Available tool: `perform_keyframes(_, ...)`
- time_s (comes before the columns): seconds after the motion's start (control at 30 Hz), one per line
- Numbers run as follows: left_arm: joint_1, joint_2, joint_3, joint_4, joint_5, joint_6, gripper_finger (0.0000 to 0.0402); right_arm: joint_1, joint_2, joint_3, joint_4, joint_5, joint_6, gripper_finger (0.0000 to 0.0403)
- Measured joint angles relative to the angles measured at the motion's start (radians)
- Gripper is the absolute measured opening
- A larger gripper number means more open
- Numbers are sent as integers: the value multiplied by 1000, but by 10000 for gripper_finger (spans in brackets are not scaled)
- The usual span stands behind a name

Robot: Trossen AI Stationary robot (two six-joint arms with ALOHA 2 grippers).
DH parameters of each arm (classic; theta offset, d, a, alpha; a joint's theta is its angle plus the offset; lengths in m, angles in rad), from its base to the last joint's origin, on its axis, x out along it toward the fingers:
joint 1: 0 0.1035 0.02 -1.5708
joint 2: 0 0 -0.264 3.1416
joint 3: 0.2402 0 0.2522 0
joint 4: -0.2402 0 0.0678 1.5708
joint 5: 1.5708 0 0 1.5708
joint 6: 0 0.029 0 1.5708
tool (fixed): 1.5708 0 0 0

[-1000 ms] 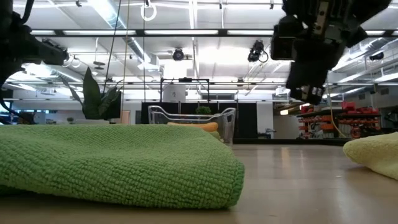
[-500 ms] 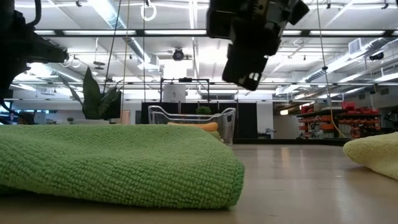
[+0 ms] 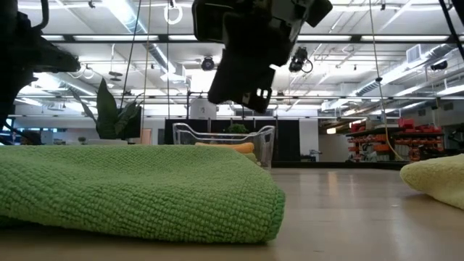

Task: Fold microfiber towels
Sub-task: Fold the green microfiber cloth

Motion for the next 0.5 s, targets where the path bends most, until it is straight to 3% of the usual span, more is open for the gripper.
perform_keyframes(0.23,0,0,0,1,-22,3,30,45,56,5,5,0,70,7)
perform_keyframes(0.5,0,1,0,21,-53,43,12,55,65,5,-4,74,118,25)
